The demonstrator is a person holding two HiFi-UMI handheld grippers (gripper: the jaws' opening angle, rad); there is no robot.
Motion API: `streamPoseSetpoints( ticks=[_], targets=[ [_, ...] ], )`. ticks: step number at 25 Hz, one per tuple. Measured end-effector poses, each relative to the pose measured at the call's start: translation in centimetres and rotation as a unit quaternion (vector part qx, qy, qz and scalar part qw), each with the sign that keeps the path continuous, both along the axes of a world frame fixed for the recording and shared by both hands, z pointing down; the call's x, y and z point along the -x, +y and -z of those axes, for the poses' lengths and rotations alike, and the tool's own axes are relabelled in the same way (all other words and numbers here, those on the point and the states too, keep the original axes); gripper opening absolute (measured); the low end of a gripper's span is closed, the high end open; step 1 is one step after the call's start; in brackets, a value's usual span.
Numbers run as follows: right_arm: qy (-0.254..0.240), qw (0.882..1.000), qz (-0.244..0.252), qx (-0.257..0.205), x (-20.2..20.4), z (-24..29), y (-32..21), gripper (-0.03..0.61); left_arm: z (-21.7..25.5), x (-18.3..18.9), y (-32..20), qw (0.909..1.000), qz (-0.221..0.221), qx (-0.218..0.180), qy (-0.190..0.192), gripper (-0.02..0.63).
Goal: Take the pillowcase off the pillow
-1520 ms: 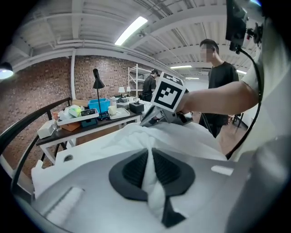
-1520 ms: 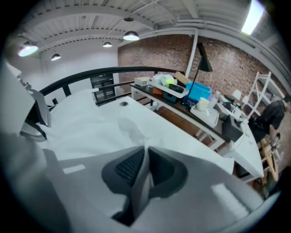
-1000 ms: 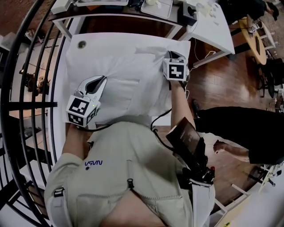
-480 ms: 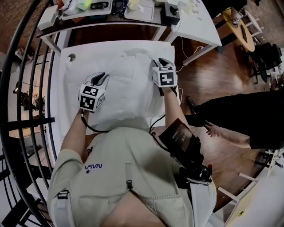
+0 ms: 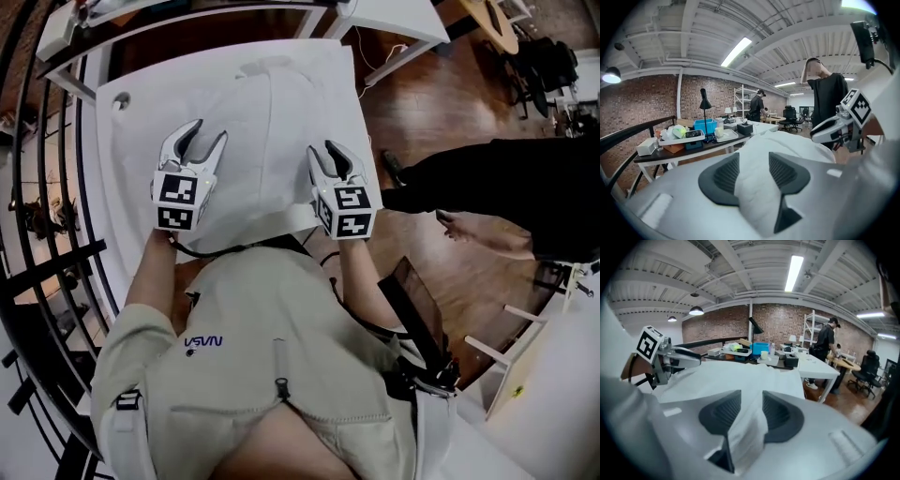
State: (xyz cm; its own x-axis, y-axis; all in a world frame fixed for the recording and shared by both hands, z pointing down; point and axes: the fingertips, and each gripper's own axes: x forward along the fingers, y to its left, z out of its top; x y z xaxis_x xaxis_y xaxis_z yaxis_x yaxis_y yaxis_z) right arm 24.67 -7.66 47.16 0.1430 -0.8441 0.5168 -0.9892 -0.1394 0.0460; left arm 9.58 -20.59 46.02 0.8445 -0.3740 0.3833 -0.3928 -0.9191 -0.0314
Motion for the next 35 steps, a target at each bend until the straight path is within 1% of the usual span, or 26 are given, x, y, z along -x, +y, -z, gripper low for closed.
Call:
streamPoseSetpoints(
  ticks=[3,5,7,9,11,15,18,21,23,26,27,28,29,31,33,35],
  targets=[
    [-0.006,1.0,0.008,-0.003,1.8,-1.1,3.1,0.144,1.0,0.0,2.7,0.9998,-0.011,-0.01,0.012,0.213],
    [-0.015,1.0,0.015,-0.005,3.0,-1.9,5.0,0.146,1.2,0.3,5.0,0.9998,-0.01,-0.016,0.011,0.218],
    [-0.022,0.999,0.028,-0.003,4.1,-2.8,6.4,0.146,0.5,0.8,7.3,1.0,-0.002,-0.008,-0.003,0.221],
    [-0.025,0.998,0.053,0.001,4.6,-3.5,7.4,0.156,-0.9,1.2,9.5,0.9997,0.011,0.014,-0.019,0.221],
    [-0.026,0.996,0.08,0.0,4.6,-3.6,8.1,0.156,-2.1,1.1,11.6,0.9987,0.028,0.028,-0.031,0.225],
    [-0.036,0.992,0.122,-0.01,4.6,-4.2,9.0,0.156,-3.4,0.8,15.0,0.9964,0.052,0.028,-0.06,0.227],
    [-0.049,0.987,0.154,-0.012,6.3,-5.4,8.7,0.164,-4.3,2.0,15.9,0.993,0.074,0.016,-0.091,0.229],
    [-0.045,0.983,0.177,-0.003,8.5,-6.3,8.0,0.17,-5.7,3.4,16.0,0.9896,0.075,0.006,-0.122,0.233],
    [-0.033,0.983,0.183,0.01,9.7,-7.3,7.3,0.172,-7.7,4.0,15.6,0.9866,0.068,0.006,-0.148,0.243],
    [0.0,0.984,0.173,0.038,10.0,-9.1,6.0,0.17,-10.9,4.2,14.8,0.9825,0.059,-0.002,-0.176,0.24],
    [0.014,0.985,0.166,0.046,9.8,-9.4,5.7,0.16,-11.7,4.2,14.5,0.9813,0.059,-0.008,-0.183,0.21],
    [0.026,0.986,0.158,0.051,9.5,-9.4,5.5,0.119,-12.0,4.3,14.2,0.9806,0.059,-0.014,-0.186,0.169],
    [0.036,0.987,0.149,0.052,9.0,-9.1,5.6,0.07,-11.8,4.2,13.9,0.9812,0.059,-0.018,-0.183,0.123],
    [0.046,0.99,0.125,0.044,7.8,-8.0,5.9,0.014,-9.9,3.9,13.1,0.9859,0.059,-0.022,-0.155,0.067],
    [0.053,0.994,0.091,0.027,6.4,-6.6,6.6,0.009,-7.1,3.8,12.2,0.9902,0.066,-0.028,-0.12,0.045],
    [0.067,0.996,0.054,0.013,4.6,-5.0,7.5,0.009,-4.4,4.4,11.1,0.9925,0.082,-0.032,-0.084,0.04]
  ],
)
